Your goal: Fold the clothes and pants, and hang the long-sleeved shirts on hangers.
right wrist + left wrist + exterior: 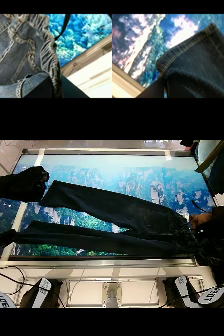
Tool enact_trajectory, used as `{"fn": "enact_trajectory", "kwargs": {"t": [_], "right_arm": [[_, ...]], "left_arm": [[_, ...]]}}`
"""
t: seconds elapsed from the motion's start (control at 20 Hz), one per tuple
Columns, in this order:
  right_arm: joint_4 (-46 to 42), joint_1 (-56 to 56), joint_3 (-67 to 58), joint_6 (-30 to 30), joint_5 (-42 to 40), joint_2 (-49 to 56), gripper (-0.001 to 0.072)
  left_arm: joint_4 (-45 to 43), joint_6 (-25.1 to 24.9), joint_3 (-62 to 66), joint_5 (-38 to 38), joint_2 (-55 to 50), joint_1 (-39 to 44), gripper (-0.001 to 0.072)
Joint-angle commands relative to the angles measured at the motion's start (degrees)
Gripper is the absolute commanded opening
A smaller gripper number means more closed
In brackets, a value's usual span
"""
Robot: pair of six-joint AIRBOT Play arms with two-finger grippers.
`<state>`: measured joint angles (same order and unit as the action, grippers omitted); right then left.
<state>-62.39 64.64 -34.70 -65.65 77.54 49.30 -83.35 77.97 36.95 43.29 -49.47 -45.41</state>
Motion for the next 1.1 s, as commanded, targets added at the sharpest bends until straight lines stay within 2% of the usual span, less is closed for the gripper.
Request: {"fn": "enact_trajectory", "kwargs": {"t": [0.0, 0.15, 0.4, 0.45, 0.55, 0.7, 0.75, 0.8, 0.85, 0.9, 0.95, 1.0, 1.05], "right_arm": [[2.2, 0.0, -2.5, -0.8, -0.4, 0.0, 0.0052], [6.9, 0.0, -7.5, -0.9, 0.4, 0.0, 0.0052], [7.0, 0.0, -8.4, -1.0, 1.4, 0.0, 0.0052], [5.7, 0.0, -7.0, -0.9, 2.4, 0.0, 0.0052], [-2.5, 0.0, -3.2, -1.0, 3.5, 0.0, 0.0053], [-12.1, 0.0, 0.7, -4.4, 2.4, 0.0, 0.0053], [-12.7, 0.0, 0.5, -4.9, 2.6, 0.0, 0.0071], [-12.2, 0.0, -0.2, -5.6, 2.9, 0.0, 0.0174], [-11.3, 0.0, -1.3, -6.0, 3.1, 0.0, 0.0312], [-10.8, 0.0, -2.9, -6.4, 3.5, 0.0, 0.0345], [-10.4, 0.0, -5.3, -7.8, 4.0, 0.0, 0.0345], [-10.4, 0.0, -8.1, -8.7, 4.3, 0.0, 0.0345], [-10.4, 0.0, -11.6, -9.5, 4.8, 0.0, 0.0345]], "left_arm": [[0.7, 4.7, 1.4, -6.2, 0.8, -0.2, 0.0019], [3.0, 5.0, 5.0, -7.1, 1.1, -0.1, 0.0019], [2.7, 4.9, 5.2, -4.3, -0.1, -0.2, 0.0019], [2.1, 4.4, 5.2, -3.3, -0.7, -0.2, 0.0019], [-0.3, 3.9, 4.3, -1.6, -1.4, -0.2, 0.0020], [-7.1, 3.9, 1.6, 0.5, -1.5, -0.3, 0.0020], [-7.8, 3.9, 1.1, 0.9, -1.5, -0.4, 0.0020], [-8.0, 3.9, 1.1, 1.3, -1.5, -0.4, 0.0020], [-8.0, 4.0, 1.2, 1.2, -1.5, -0.4, 0.0022], [-8.0, 4.0, 1.4, 1.2, -1.5, -0.4, 0.0073], [-8.0, 4.4, 2.1, 1.4, -1.5, -0.4, 0.0324], [-8.0, 5.6, 3.3, 1.6, -1.5, -0.4, 0.0694], [-8.0, 6.8, 4.9, 2.1, -1.5, -0.4, 0.0710]]}}
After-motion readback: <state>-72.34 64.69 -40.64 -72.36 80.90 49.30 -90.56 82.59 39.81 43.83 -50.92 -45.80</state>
